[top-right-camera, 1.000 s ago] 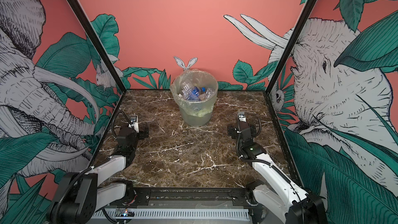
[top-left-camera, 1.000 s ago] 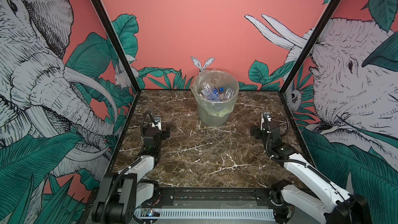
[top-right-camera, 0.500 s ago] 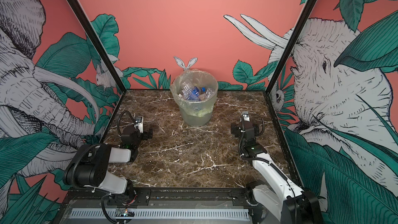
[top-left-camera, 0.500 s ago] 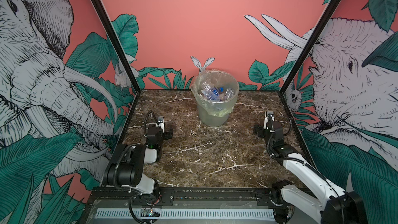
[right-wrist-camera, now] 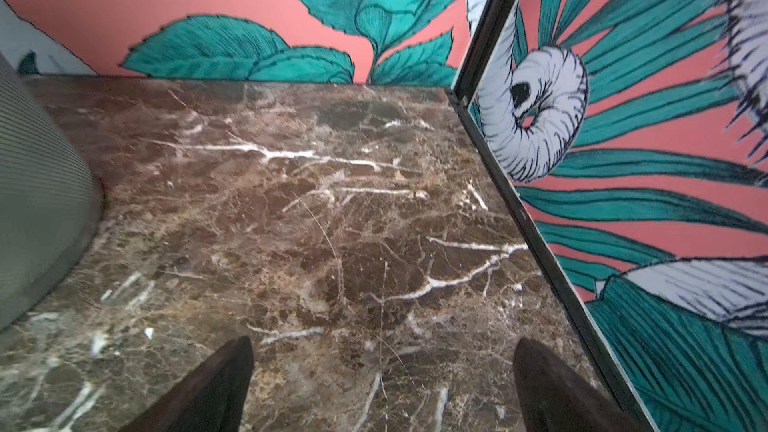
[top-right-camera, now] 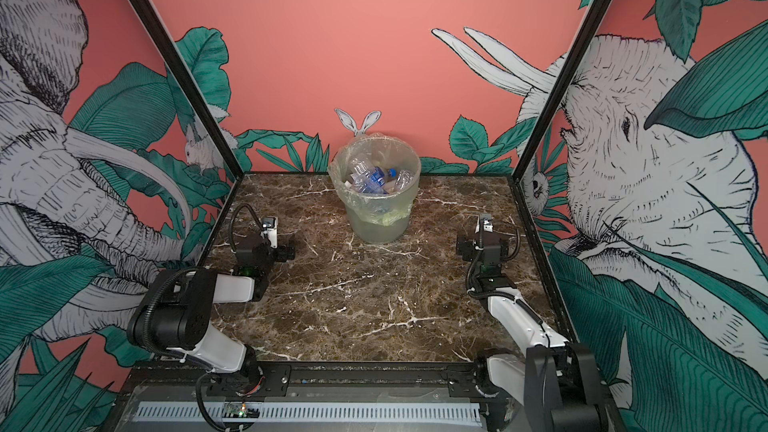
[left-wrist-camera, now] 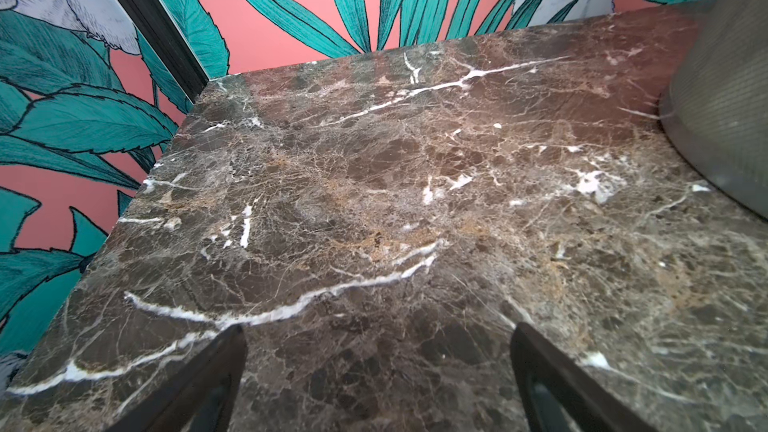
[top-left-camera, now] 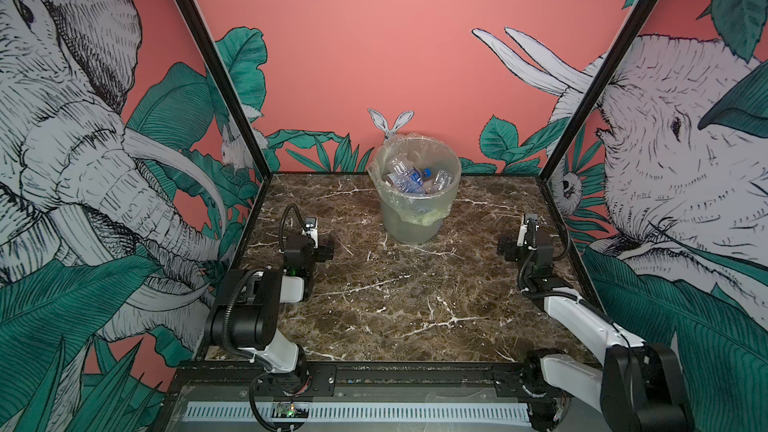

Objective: Throw the plastic bottles in the bin

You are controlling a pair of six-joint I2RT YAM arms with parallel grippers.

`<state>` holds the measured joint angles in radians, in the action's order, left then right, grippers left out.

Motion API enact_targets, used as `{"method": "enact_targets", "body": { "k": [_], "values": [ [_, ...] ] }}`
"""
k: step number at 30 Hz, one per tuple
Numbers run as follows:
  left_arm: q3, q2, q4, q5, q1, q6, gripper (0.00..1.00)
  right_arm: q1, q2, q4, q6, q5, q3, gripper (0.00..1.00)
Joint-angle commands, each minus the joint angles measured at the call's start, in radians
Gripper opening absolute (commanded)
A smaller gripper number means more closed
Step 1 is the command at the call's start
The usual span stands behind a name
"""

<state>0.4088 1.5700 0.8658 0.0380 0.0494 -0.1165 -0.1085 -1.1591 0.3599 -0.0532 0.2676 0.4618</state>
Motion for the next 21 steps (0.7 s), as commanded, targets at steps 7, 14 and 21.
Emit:
{"method": "enact_targets", "body": {
  "k": [7, 14, 21],
  "values": [
    [0.009, -0.019, -0.011, -0.007, -0.004, -0.003, 1.0, 0.0, -0.144, 0.264, 0.095, -0.005, -0.027, 0.99],
    [0.009, -0.019, -0.012, -0.007, -0.005, -0.004, 1.0, 0.017, -0.264, 0.317, 0.115, -0.123, 0.007, 0.99],
    [0.009, -0.018, -0.013, -0.007, -0.005, -0.003, 0.99, 0.039, -0.348, 0.397, 0.095, -0.144, -0.003, 1.0]
  ]
}}
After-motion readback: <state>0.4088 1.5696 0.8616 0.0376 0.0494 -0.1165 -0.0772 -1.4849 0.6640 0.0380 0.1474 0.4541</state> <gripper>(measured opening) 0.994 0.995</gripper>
